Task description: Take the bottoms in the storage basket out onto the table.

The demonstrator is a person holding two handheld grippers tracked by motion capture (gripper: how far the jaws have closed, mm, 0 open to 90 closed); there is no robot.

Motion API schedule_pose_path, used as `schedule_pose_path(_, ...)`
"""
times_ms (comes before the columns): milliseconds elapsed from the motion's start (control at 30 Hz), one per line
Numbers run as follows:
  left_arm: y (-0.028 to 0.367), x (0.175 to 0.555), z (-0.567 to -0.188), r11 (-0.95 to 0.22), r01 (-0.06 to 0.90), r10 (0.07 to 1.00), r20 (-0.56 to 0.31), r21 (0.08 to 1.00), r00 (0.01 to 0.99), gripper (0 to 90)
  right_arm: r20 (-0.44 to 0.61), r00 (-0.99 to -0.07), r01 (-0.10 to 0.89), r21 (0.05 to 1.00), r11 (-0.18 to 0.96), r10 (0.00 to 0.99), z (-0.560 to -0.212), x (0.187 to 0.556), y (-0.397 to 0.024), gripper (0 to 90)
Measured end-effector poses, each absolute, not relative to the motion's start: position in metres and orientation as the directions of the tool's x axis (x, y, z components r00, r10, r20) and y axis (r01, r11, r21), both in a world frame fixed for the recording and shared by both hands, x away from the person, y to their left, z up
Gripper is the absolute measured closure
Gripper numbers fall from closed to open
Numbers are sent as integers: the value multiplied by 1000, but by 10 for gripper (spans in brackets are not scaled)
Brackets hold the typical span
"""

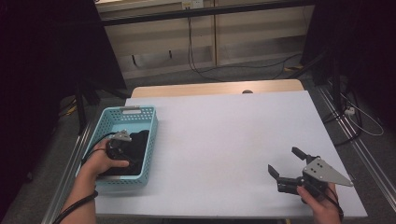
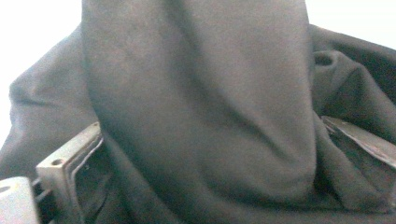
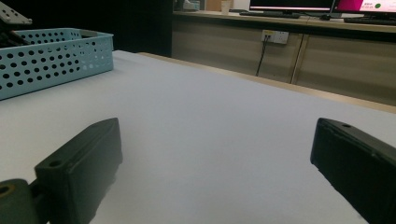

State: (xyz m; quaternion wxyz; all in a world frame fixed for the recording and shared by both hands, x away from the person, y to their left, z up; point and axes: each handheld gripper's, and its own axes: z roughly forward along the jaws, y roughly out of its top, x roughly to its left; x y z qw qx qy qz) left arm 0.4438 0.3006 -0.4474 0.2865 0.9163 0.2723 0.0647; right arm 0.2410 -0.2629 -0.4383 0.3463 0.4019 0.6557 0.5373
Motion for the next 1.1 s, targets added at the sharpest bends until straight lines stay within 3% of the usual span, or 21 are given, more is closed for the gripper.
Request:
schedule_pose_path(633, 292, 442, -434, -718, 507, 530, -99, 477, 842, 379, -15, -443, 162, 982, 97, 896, -439, 242, -262, 16)
schedule_pose_path(800, 294, 441, -432, -711, 515, 516, -143, 479, 845, 570, -13, -444, 161, 983, 94, 896, -439, 243, -261, 16)
schedule_pose_path(933, 298, 439, -434, -685, 529, 516, -178, 501, 838, 623, -15, -442, 161, 982, 96, 897, -439, 243, -261, 16)
schedule_pose_path(1100, 293, 440, -432, -695, 549, 530, -184, 464, 828, 672, -13, -452, 157, 983, 94, 892, -439, 243, -261, 15)
